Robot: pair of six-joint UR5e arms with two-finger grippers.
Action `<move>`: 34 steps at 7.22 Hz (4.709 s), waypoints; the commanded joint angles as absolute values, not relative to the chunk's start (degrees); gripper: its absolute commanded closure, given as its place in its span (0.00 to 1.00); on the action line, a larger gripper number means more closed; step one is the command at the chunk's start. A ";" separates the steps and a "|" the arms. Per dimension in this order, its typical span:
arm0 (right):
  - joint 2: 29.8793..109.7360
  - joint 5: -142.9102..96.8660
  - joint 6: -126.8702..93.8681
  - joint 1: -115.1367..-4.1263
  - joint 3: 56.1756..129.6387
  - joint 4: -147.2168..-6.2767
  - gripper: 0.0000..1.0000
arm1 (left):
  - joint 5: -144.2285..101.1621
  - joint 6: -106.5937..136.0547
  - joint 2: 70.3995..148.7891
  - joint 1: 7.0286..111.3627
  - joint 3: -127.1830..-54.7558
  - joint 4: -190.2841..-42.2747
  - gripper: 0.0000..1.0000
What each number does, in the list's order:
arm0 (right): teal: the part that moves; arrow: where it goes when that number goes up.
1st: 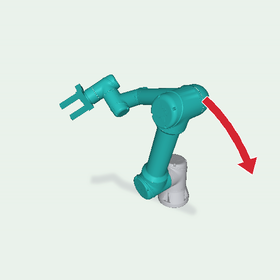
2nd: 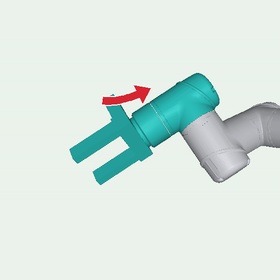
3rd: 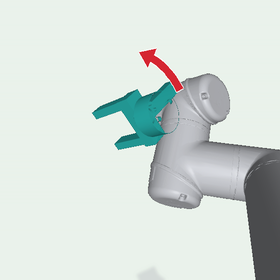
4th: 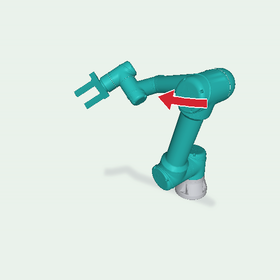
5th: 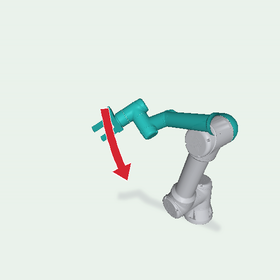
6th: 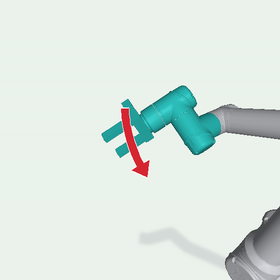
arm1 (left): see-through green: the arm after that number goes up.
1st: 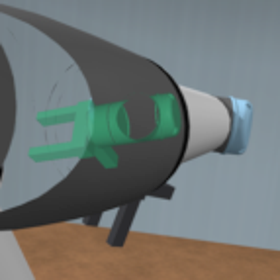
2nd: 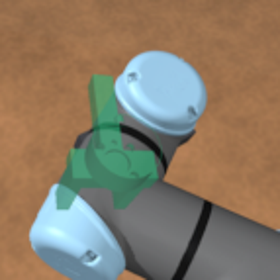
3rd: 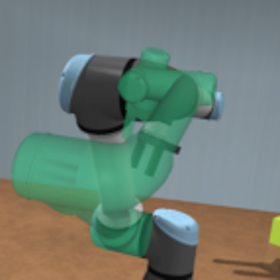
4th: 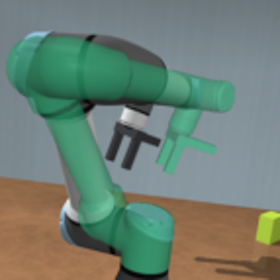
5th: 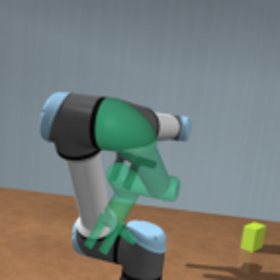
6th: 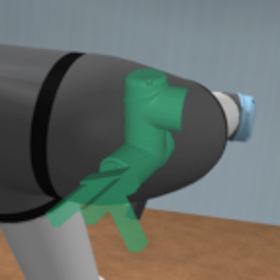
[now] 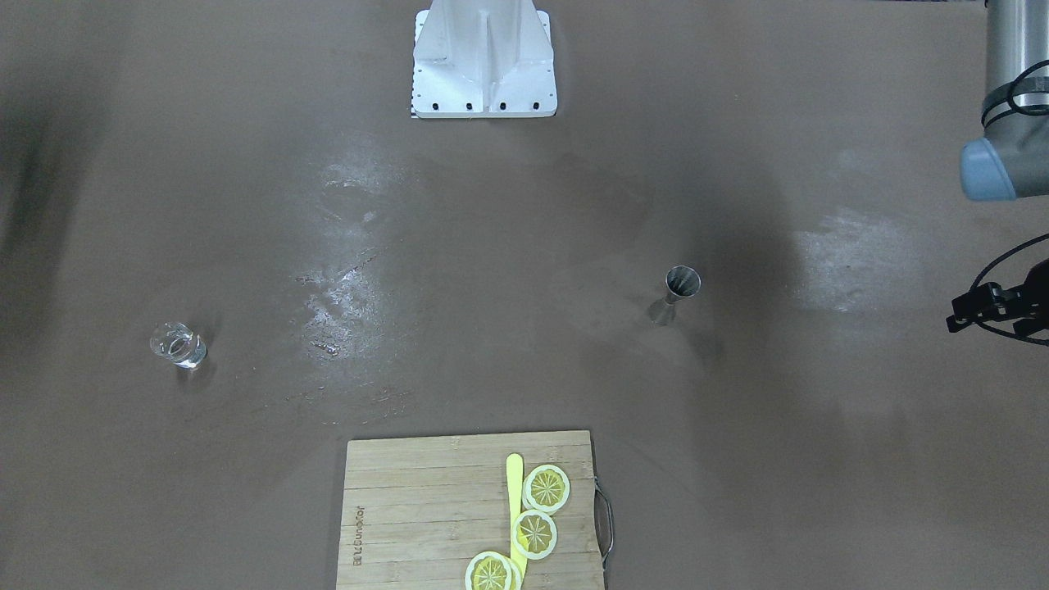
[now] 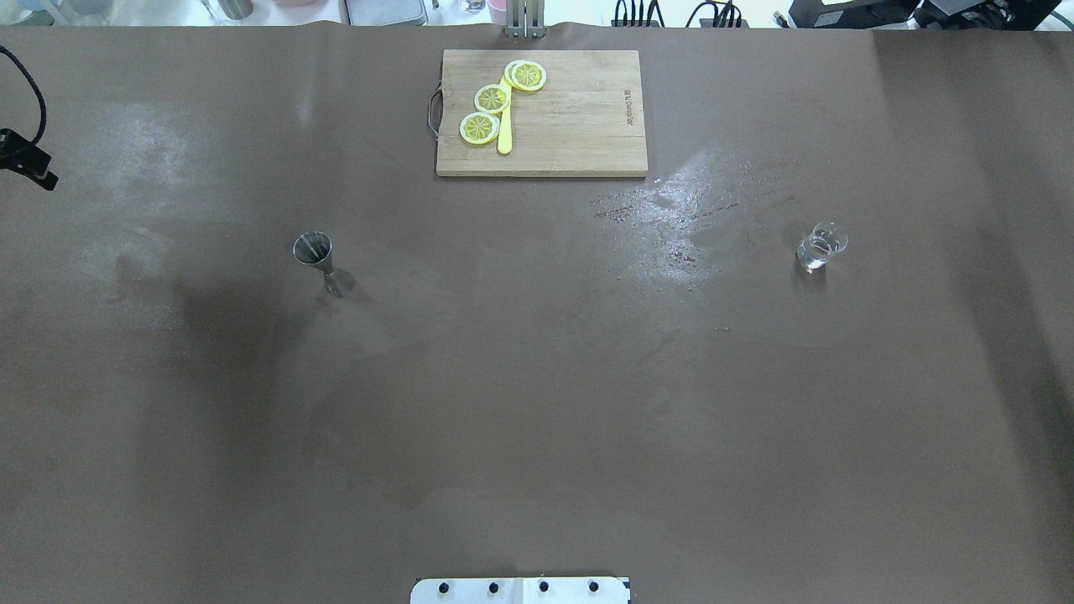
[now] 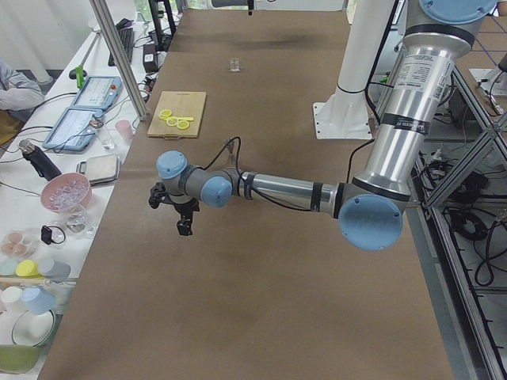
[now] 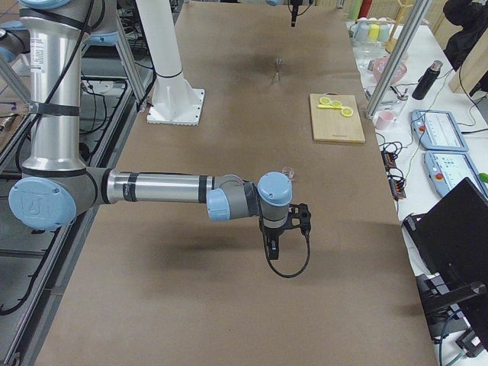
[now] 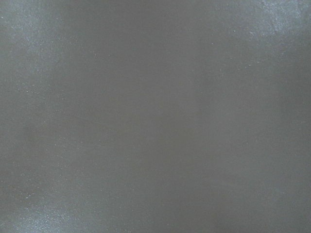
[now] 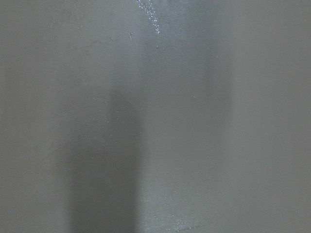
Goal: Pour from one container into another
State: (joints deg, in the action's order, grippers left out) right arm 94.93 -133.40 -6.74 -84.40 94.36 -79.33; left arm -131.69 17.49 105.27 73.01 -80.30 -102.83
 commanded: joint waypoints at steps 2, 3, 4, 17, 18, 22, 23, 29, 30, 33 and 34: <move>95.01 -133.42 -6.77 -84.46 94.31 -79.28 0.00 | -130.25 17.49 105.99 72.95 -80.51 -104.58 0.01; 95.01 -133.33 -6.77 -84.46 94.31 -79.36 0.00 | -129.82 17.49 105.56 72.95 -80.51 -110.25 0.01; 95.01 -133.42 -6.77 -84.46 94.13 -79.37 0.00 | -129.99 18.01 104.51 73.04 -80.68 -114.91 0.01; 94.13 -136.84 -6.77 -84.38 93.68 -78.58 0.00 | -81.24 18.37 79.73 42.99 -114.85 -155.22 0.01; 92.91 -140.50 -6.77 -84.38 93.87 -78.40 0.00 | -78.51 18.37 79.80 42.37 -115.05 -157.39 0.01; 91.06 -146.35 -6.06 -76.68 93.17 -62.10 0.00 | -62.18 18.28 79.63 29.12 -111.80 -172.93 0.01; 88.53 -143.81 -6.06 -73.94 93.34 -60.66 0.00 | -59.35 18.54 78.41 27.44 -111.71 -175.84 0.01; 87.36 -139.31 9.66 -63.28 89.49 -37.03 0.00 | -40.79 18.46 77.34 12.93 -109.16 -185.27 0.01; 87.36 -139.31 16.98 -64.50 87.99 -35.70 0.00 | -35.47 17.85 78.30 11.18 -108.64 -184.93 0.01; 86.57 -136.95 23.46 -62.15 82.63 -30.10 0.00 | -30.35 18.28 80.06 8.44 -107.58 -184.31 0.02; 85.62 -135.45 23.47 -61.53 79.40 -24.49 0.00 | -26.76 21.67 81.81 8.09 -106.88 -178.91 0.03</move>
State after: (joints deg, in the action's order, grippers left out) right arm 86.46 -137.23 22.72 -62.49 82.64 -30.18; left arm -30.36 19.11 80.23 8.56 -107.47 -183.16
